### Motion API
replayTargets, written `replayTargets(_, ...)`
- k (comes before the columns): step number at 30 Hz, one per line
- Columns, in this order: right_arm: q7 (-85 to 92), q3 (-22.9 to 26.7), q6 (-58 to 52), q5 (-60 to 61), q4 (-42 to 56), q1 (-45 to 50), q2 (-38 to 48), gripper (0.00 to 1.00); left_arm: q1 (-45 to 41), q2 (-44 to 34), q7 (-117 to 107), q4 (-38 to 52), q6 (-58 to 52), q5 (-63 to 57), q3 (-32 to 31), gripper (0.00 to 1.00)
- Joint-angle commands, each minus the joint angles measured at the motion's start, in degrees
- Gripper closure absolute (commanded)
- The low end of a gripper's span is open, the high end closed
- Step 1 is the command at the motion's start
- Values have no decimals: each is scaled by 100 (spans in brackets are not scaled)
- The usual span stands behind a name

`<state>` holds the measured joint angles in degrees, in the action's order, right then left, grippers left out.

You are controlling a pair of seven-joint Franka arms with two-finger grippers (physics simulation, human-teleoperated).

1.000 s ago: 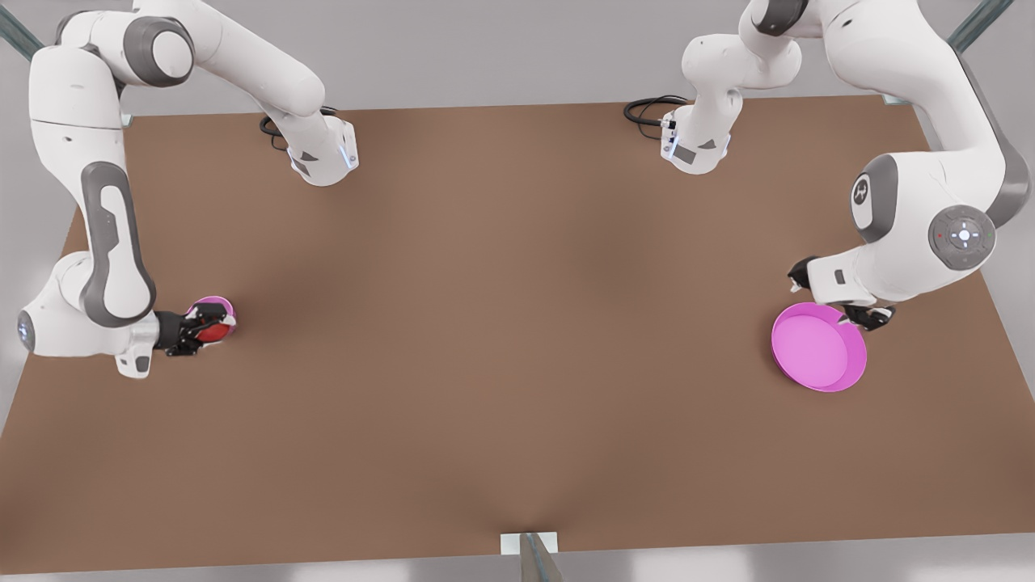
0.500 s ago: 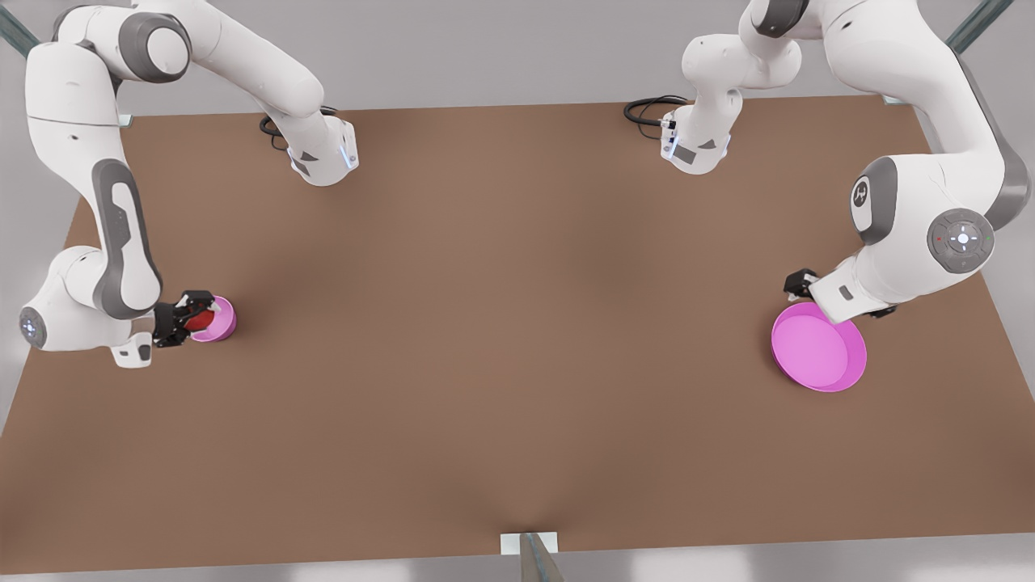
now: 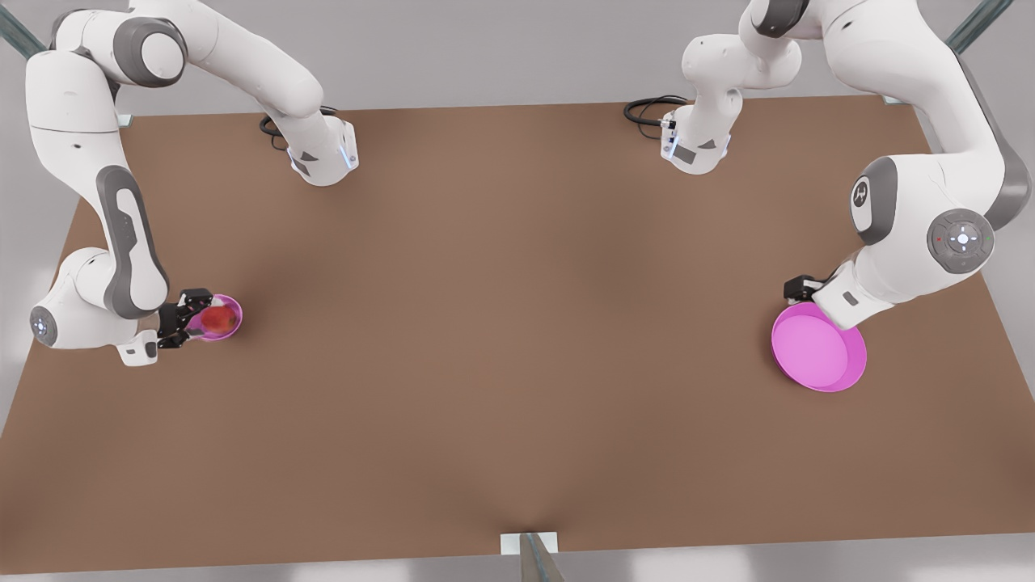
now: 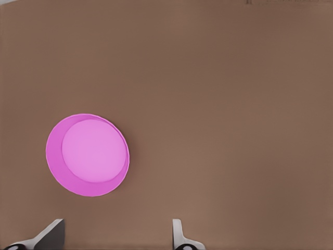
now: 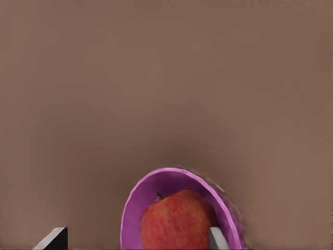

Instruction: Use the left arm to pick up the apple from the plate, transfer it to the gripper of the right arm, and then use the right arm to place it into the bowl

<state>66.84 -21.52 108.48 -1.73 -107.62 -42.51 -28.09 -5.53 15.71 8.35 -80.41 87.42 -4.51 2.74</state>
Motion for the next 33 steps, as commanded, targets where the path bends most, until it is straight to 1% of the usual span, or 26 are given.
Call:
replayTargets(1, 462, -2, 51, -2, 13, -3, -21, 0, 0, -7, -677, 8, -6, -6, -2, 0)
replayTargets(3, 462, -2, 51, -2, 39, -21, -48, 0, 0, -7, -677, 0, -6, -6, -2, 0)
replayTargets(5, 374, -28, -46, -2, 724, 94, -39, 0, -9, -7, -677, 0, -6, -6, -2, 0)
replayTargets(6, 322, -28, -265, -72, 1549, 550, 5, 0, -9, -7, -677, 8, -6, -6, -2, 0)
replayTargets(7, -380, -28, -661, -380, 2569, 1130, 14, 0, -9, -7, -677, 0, -6, -6, -2, 0)
replayTargets(8, -1180, -115, -696, -380, 3291, 1798, 155, 0, 0, -7, -677, 8, -6, -6, -2, 0)
replayTargets(9, -2375, -327, -679, -424, 3748, 2264, 163, 0, -9, -7, -677, 8, -6, -6, -2, 0)
replayTargets(10, -3368, -336, -696, -538, 3898, 2660, 356, 0, 0, -7, -677, 8, 3, -6, 7, 0)
replayTargets(11, -4748, -327, -924, -600, 3872, 2844, 664, 0, 0, -7, -677, 0, 3, -6, -2, 0)
replayTargets(12, -5961, -99, -1224, -732, 3417, 3100, 1164, 0, -9, -7, -677, 8, 3, -6, -2, 0)
replayTargets(13, -6638, 165, -987, -452, 2406, 3196, 1937, 0, 0, -7, -677, 8, 3, -6, -2, 0)
replayTargets(14, -6922, 1189, -889, 23, 1683, 3738, 2440, 0, 0, -7, -677, -1, 3, -6, 7, 0)
replayTargets(15, -6903, 1844, -925, 59, 1718, 4277, 2361, 0, 0, -7, -677, 0, 3, -6, -2, 0)
replayTargets(17, -6956, 1853, -969, 85, 1876, 4278, 2115, 0, 0, 11, -668, 8, 11, -15, 7, 0)
replayTargets(20, -6965, 1853, -1048, 94, 1929, 4286, 2088, 0, 44, 222, -1106, 316, 20, -6, 16, 0)
replayTargets(21, -6956, 1853, -1048, 94, 1929, 4286, 2088, 0, 70, 231, -1441, 316, 29, 107, 16, 0)
replayTargets(29, -6921, 1853, -1048, 85, 1929, 4277, 2088, 0, 53, 283, -1468, 360, 29, 108, 16, 0)
replayTargets(30, -6904, 1844, -1083, 41, 2113, 4277, 2080, 0, 52, 283, -1468, 360, 29, 108, 7, 0)
replayTargets(33, -6578, 1862, -1259, 129, 2140, 4189, 2018, 0, 52, 283, -1459, 360, 29, 108, 7, 0)
